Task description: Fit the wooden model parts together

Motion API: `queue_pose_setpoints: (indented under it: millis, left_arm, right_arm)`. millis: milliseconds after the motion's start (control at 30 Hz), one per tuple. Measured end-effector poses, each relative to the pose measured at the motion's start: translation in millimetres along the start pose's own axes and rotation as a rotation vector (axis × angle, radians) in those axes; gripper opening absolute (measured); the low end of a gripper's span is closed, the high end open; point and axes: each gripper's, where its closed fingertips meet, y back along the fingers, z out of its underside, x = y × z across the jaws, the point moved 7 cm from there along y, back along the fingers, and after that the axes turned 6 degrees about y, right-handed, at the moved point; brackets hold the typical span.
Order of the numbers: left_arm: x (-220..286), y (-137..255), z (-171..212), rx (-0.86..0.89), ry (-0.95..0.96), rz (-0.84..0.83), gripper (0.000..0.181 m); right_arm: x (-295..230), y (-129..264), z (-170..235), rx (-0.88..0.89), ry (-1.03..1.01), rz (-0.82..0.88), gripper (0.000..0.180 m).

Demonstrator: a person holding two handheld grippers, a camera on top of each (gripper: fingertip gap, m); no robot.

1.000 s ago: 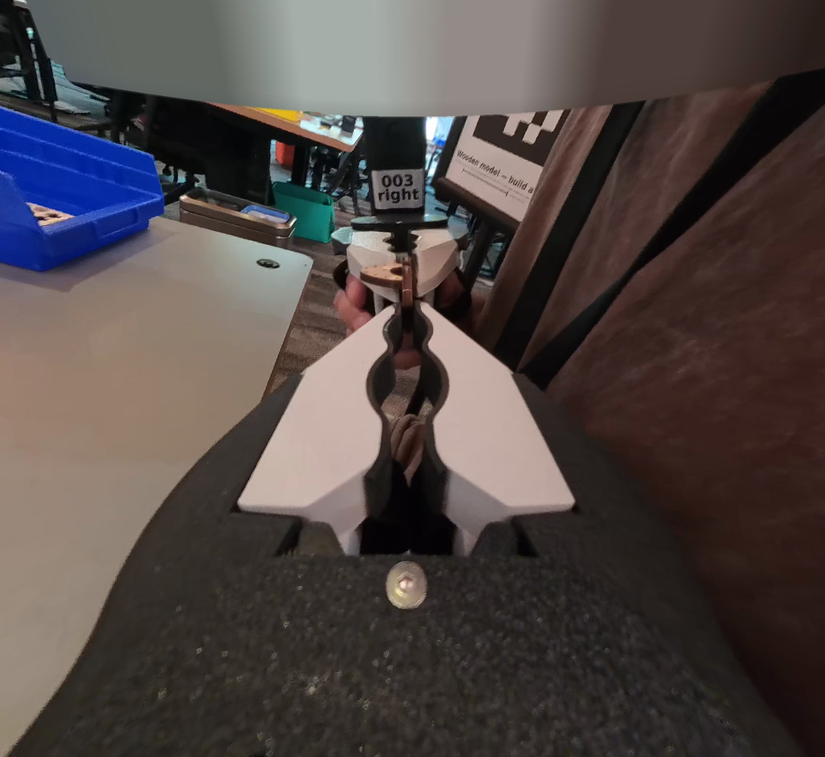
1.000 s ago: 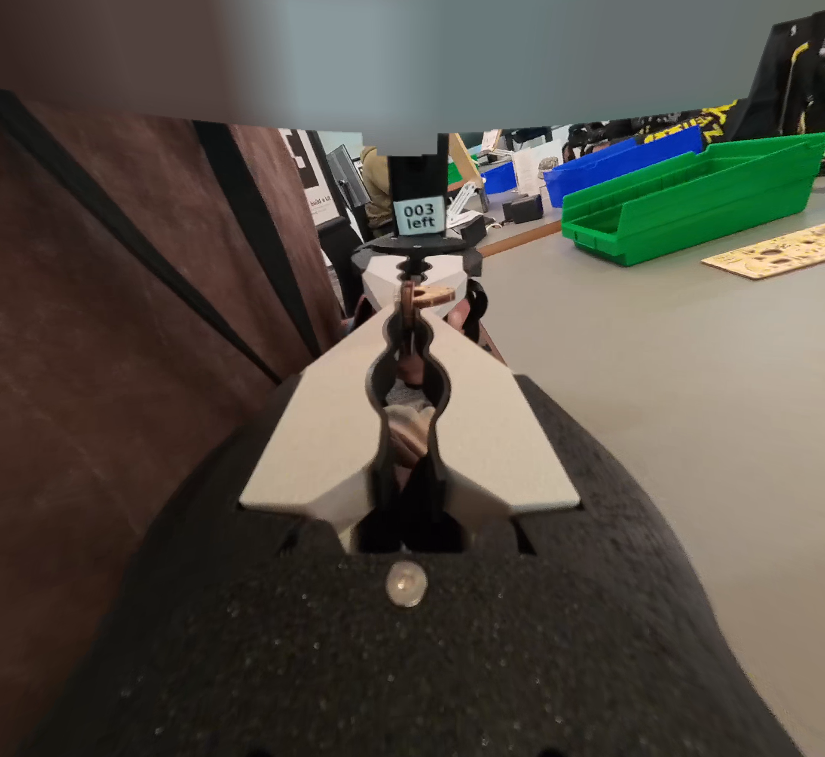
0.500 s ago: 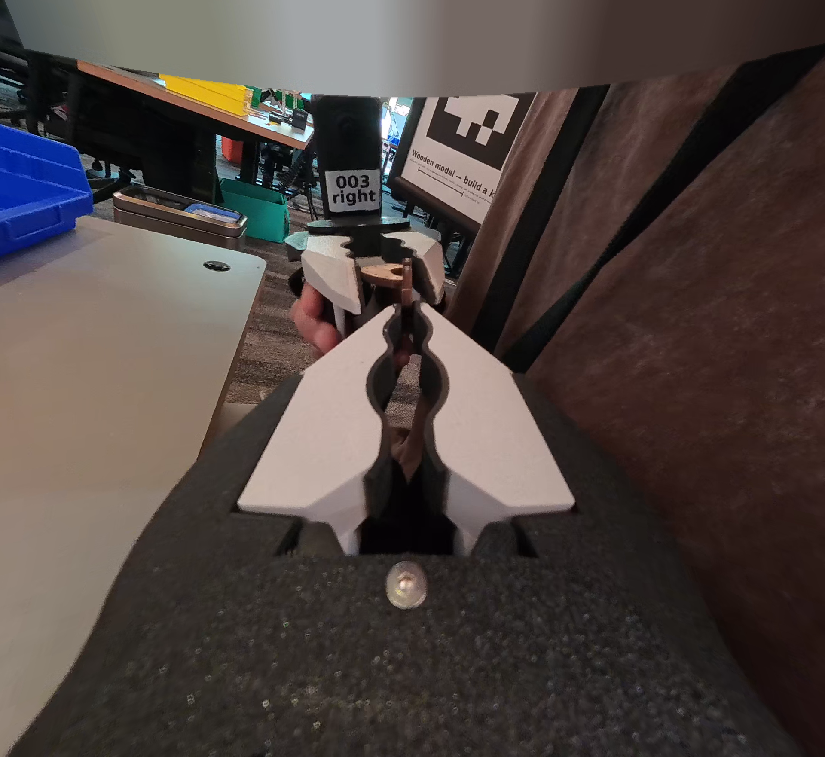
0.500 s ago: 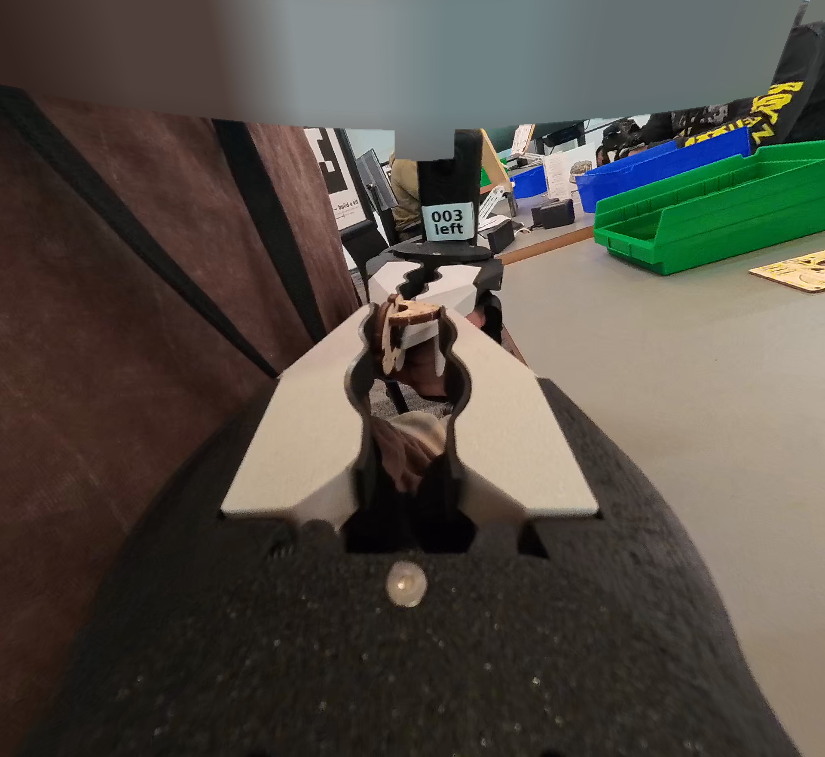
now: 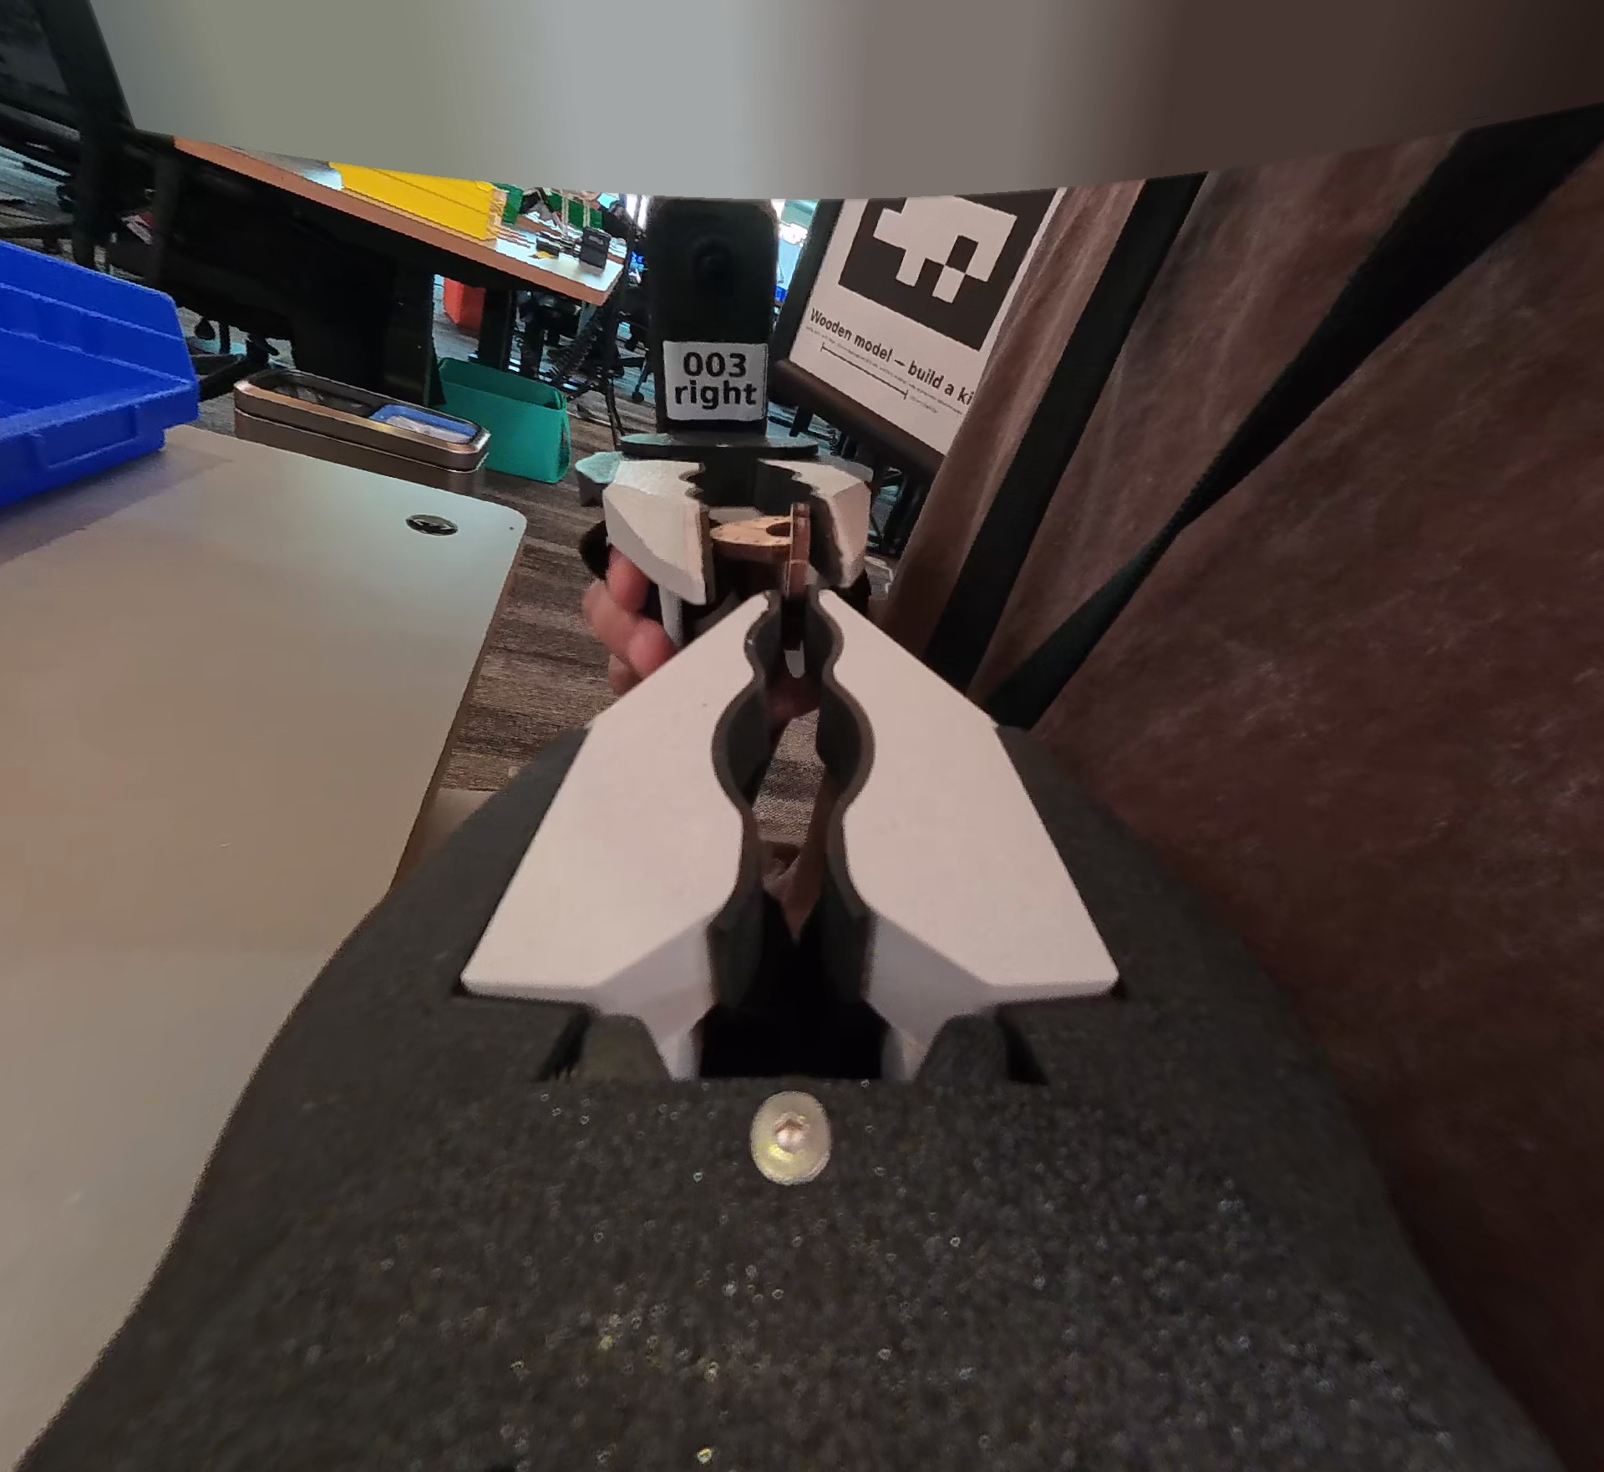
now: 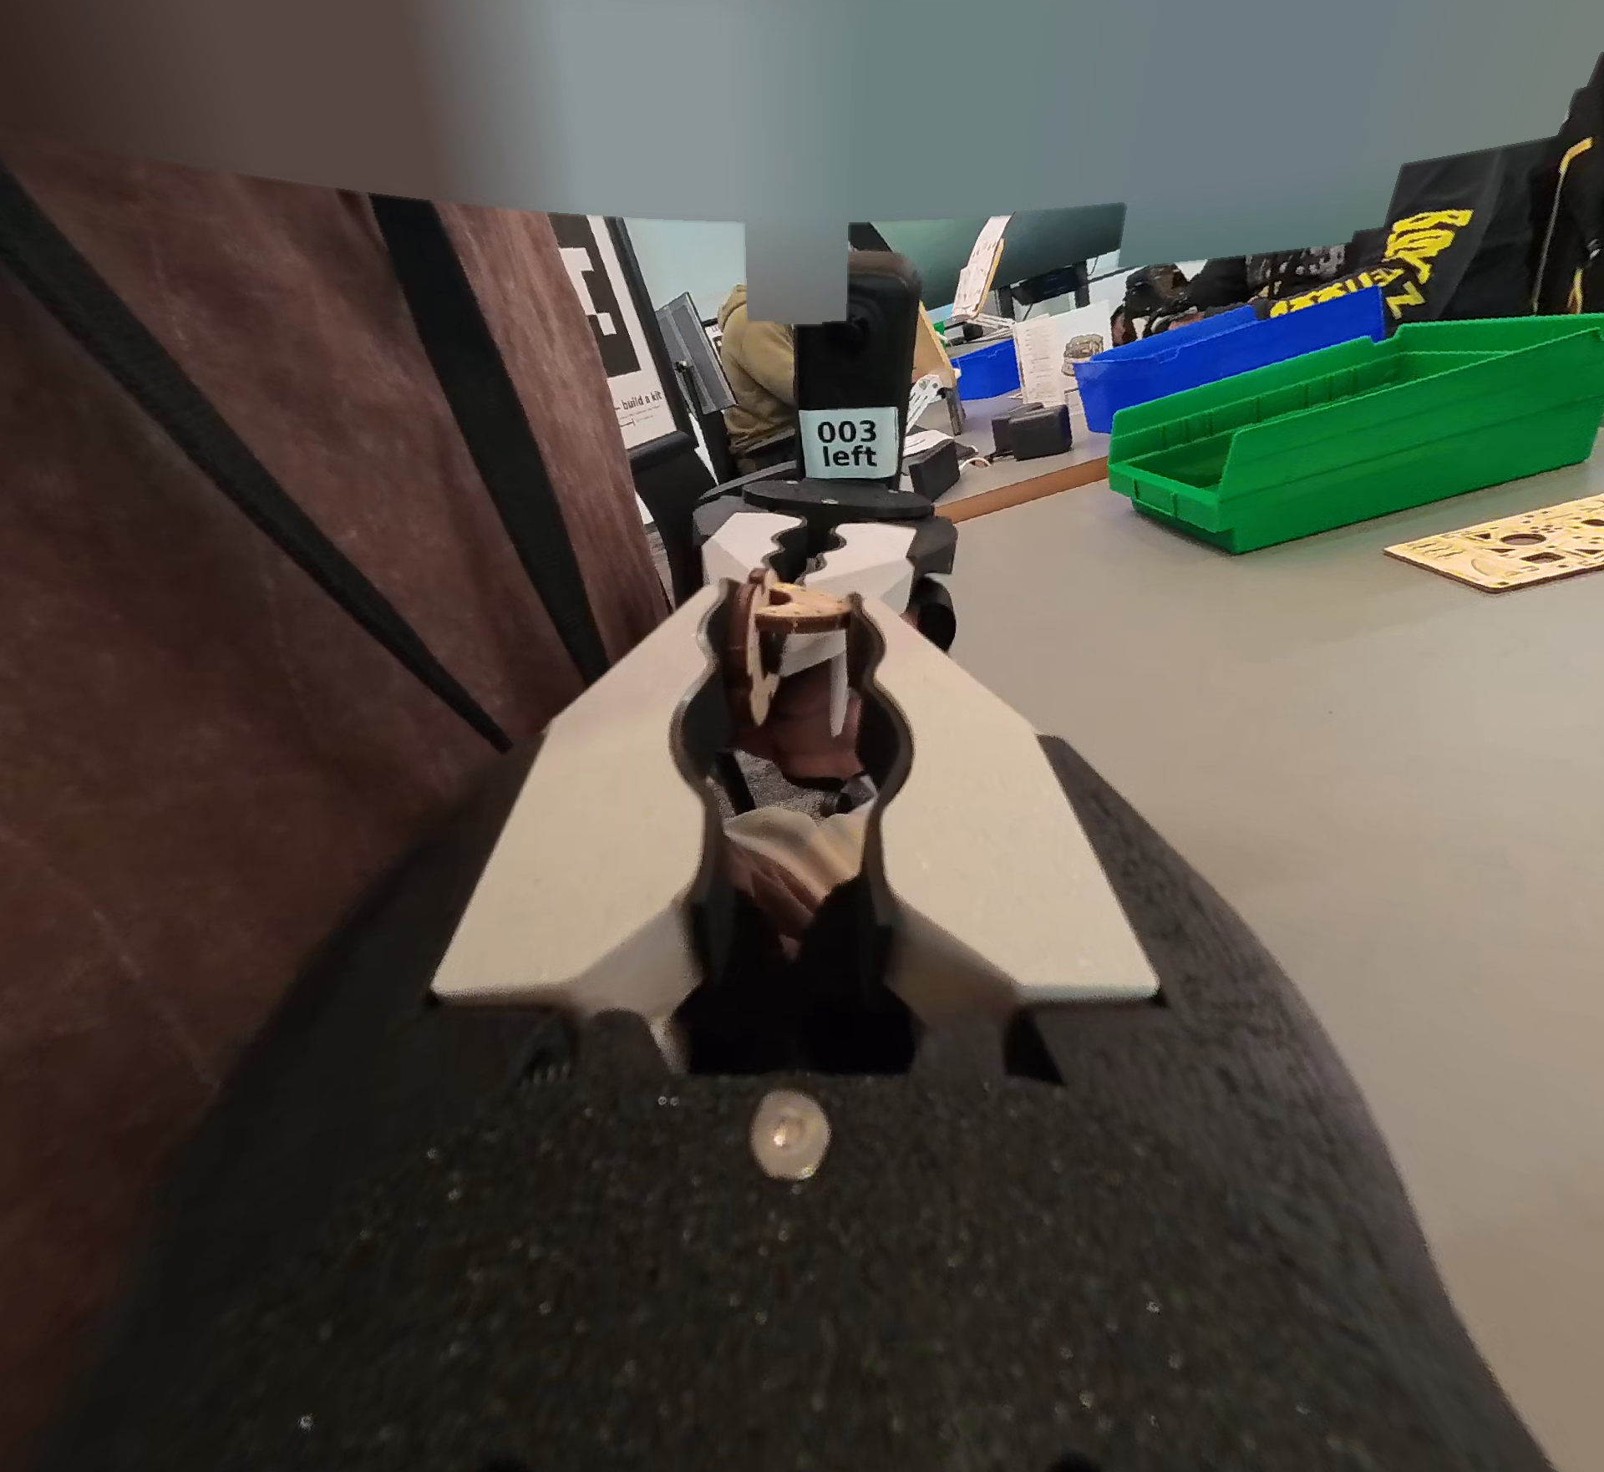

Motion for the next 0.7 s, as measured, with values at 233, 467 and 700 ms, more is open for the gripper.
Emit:
queue_pose_setpoints:
  millis: [233,467,700]
  left_arm:
    - [-0.8,-0.6,-0.5,0.015,-0.001,-0.02,0.001]
    - [-3.4,-1.9,0.9,0.038,0.064,0.016,0.001]
    - [-5.8,-1.0,1.9,0.031,0.069,0.0,0.001]
  right_arm:
    - [-0.2,0.8,-0.5,-0.005,0.051,0.035,0.022]
    - [0.3,1.9,-1.9,0.008,0.038,0.038,0.024]
    - [4.3,2.5,0.8,0.006,-0.091,0.0,0.029]
